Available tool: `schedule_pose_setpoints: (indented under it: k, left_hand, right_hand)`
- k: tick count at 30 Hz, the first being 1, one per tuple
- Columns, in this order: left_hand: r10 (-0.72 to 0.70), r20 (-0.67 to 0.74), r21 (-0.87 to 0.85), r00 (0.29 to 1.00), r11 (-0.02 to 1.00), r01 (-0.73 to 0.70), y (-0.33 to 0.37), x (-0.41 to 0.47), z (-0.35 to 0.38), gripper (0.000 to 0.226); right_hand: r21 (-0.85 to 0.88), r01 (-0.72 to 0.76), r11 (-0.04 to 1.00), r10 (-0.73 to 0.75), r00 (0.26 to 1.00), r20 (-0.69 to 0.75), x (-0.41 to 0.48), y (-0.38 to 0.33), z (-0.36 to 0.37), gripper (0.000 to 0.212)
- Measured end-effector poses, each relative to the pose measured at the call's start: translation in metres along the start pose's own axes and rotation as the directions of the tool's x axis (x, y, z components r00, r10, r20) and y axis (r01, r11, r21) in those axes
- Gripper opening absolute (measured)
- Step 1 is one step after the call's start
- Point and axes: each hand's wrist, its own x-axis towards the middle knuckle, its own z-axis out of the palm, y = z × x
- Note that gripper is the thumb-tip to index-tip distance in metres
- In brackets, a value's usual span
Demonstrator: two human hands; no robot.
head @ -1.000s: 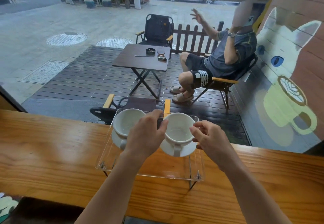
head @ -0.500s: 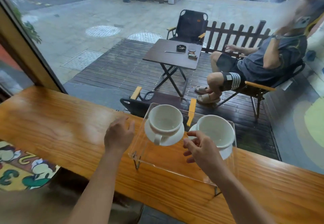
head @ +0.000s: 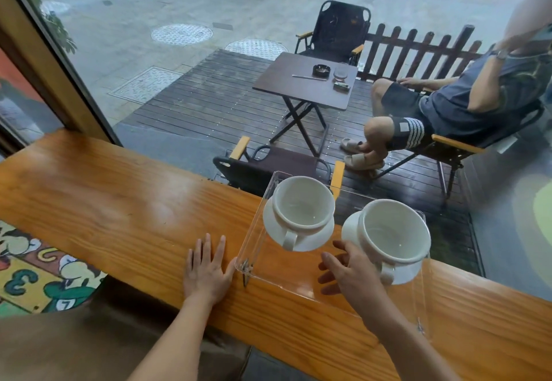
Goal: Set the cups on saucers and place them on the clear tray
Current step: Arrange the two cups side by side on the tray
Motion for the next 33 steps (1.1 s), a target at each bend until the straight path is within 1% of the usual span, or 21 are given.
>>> schedule_pose_setpoints:
  k: [4, 8, 11, 13, 15, 19, 24, 28, 33]
  left_hand:
    - [0.007, -0.099, 0.044, 0.995, 0.999, -0.003, -0.002, 0.002, 0.009, 0.072]
    - [0.02, -0.112, 0.056, 0.994, 0.998, -0.014, -0.002, 0.003, 0.011, 0.072]
    - [0.024, -0.126, 0.046, 0.992, 0.999, -0.018, -0.002, 0.003, 0.01, 0.073]
    - [0.027, -0.127, 0.032, 0.991, 0.999, -0.023, -0.002, 0.003, 0.009, 0.073]
    - [0.031, -0.124, 0.025, 0.992, 0.999, -0.028, -0.002, 0.002, 0.008, 0.072]
    - [0.031, -0.116, 0.002, 0.993, 1.0, -0.031, -0.002, 0.002, 0.007, 0.07]
    - [0.025, -0.119, -0.006, 0.993, 1.0, -0.026, -0.002, 0.002, 0.006, 0.071]
    - [0.024, -0.118, -0.009, 0.993, 1.0, -0.025, -0.001, 0.001, 0.006, 0.07]
    - [0.018, -0.118, -0.022, 0.993, 1.0, -0.021, -0.001, 0.001, 0.005, 0.069]
  right_hand:
    - [0.092, 0.002, 0.996, 0.003, 0.998, -0.057, 0.005, 0.003, 0.005, 0.055]
    - [0.156, 0.01, 0.988, 0.004, 0.996, -0.085, 0.008, 0.003, 0.012, 0.053]
    - [0.257, -0.005, 0.967, 0.031, 0.995, -0.097, 0.012, 0.001, 0.017, 0.053]
    - [0.312, -0.005, 0.95, 0.044, 0.992, -0.117, 0.016, 0.0, 0.021, 0.057]
    - [0.312, 0.007, 0.95, 0.043, 0.988, -0.151, 0.018, 0.001, 0.026, 0.061]
    - [0.256, 0.029, 0.966, 0.026, 0.977, -0.21, 0.024, 0.001, 0.033, 0.065]
    - [0.257, 0.009, 0.966, 0.034, 0.986, -0.162, 0.029, 0.0, 0.028, 0.063]
    - [0.309, -0.034, 0.951, 0.074, 0.99, -0.119, 0.03, 0.001, 0.022, 0.062]
    - [0.286, -0.057, 0.956, 0.08, 0.994, -0.07, 0.028, 0.002, 0.017, 0.062]
